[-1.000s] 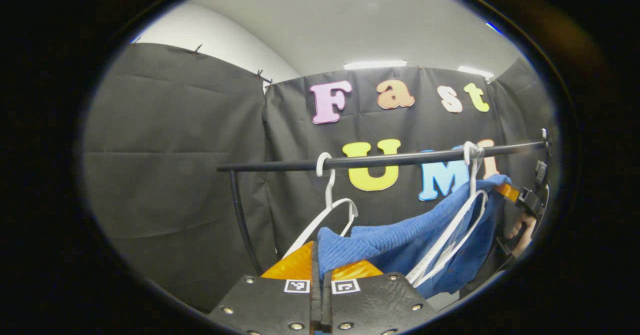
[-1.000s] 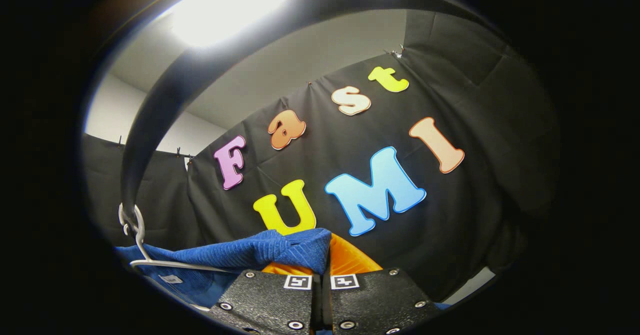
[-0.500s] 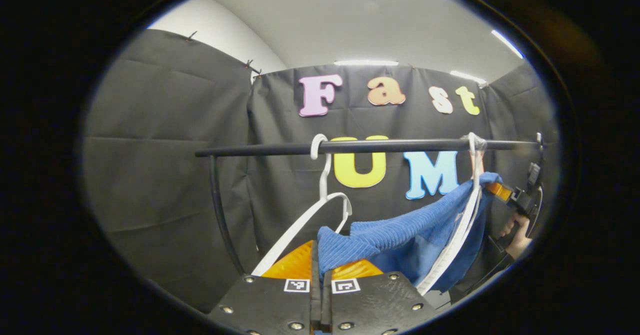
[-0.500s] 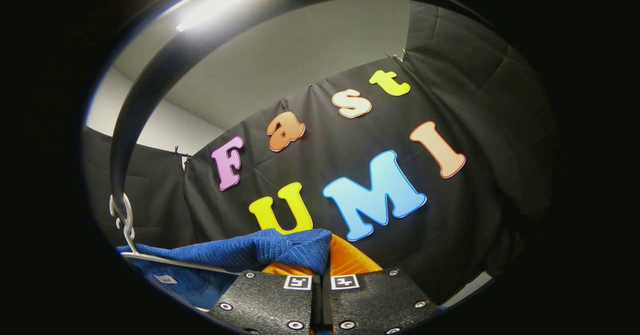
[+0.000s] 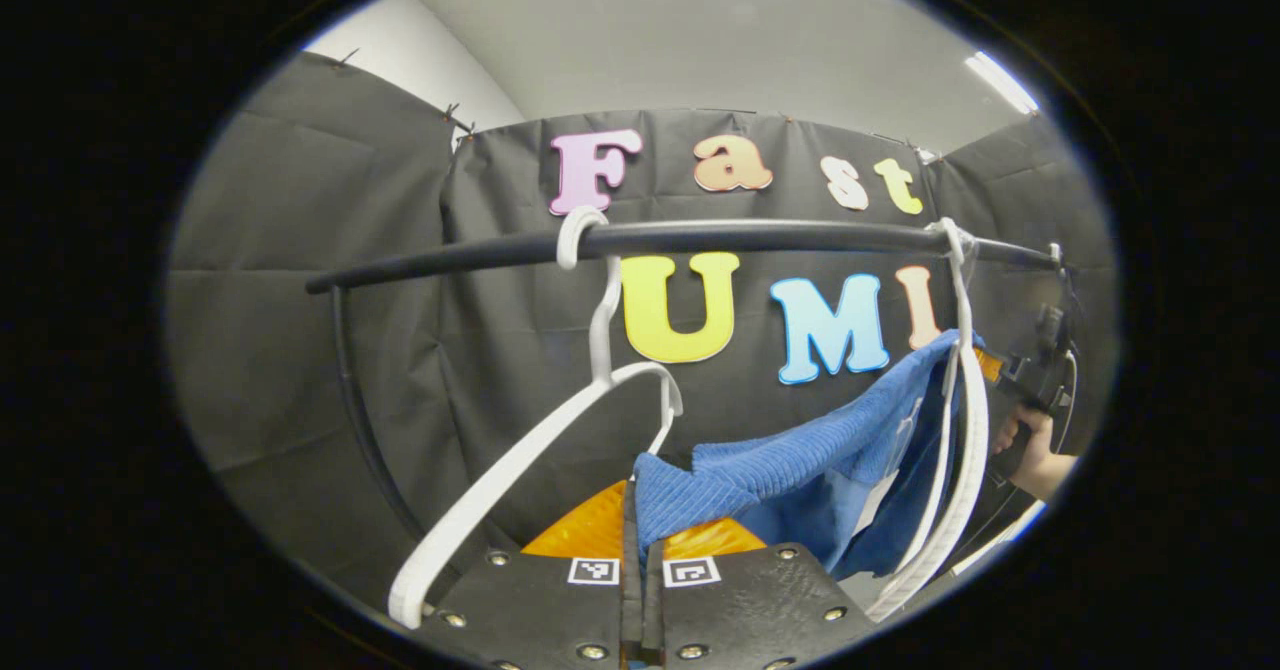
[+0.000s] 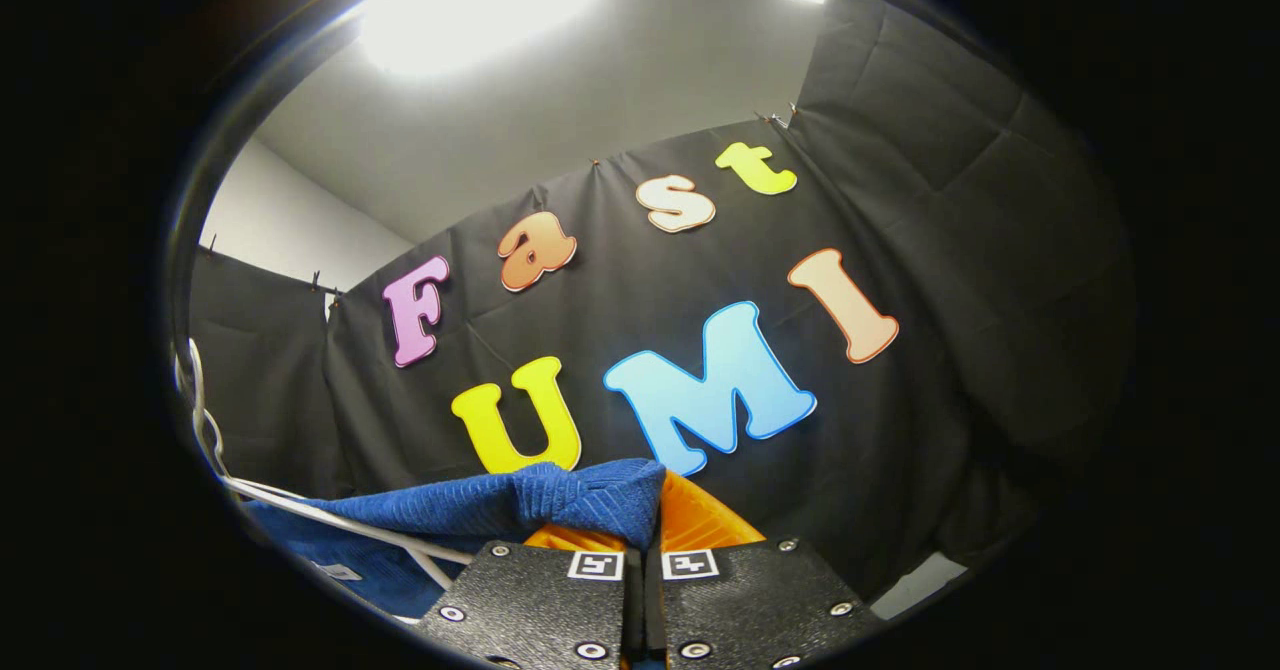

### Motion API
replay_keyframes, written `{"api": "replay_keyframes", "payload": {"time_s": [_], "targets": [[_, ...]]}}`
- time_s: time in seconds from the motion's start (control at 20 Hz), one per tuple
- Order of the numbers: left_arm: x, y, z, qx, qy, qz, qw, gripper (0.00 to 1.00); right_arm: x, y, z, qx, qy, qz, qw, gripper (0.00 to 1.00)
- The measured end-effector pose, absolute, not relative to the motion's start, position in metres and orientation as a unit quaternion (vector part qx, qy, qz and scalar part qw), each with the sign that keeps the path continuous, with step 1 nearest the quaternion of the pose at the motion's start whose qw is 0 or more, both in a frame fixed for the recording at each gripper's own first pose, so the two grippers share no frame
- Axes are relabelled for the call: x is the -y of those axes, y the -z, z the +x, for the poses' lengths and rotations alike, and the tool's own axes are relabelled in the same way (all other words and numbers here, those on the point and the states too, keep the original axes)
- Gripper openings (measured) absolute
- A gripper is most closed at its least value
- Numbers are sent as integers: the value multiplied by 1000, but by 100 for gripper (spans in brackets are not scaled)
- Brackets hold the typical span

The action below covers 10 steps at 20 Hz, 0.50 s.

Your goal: Grasp the clothes on the hanger with both hands and then place them into the laundry hamper below.

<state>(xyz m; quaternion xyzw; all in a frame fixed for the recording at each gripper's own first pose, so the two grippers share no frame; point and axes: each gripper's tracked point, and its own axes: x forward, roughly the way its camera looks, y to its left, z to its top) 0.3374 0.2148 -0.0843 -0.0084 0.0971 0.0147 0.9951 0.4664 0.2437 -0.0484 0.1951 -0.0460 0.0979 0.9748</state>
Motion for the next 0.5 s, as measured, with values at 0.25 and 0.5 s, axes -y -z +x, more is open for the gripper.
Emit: {"api": "replay_keyframes", "payload": {"time_s": [0.25,0.5], "targets": [[-215,122,345,-116,4,-71,991,2,-241,66,462,44,-87,146,985,0],[-215,139,341,-127,23,-118,985,2,-242,77,461,41,-80,126,988,0]]}}
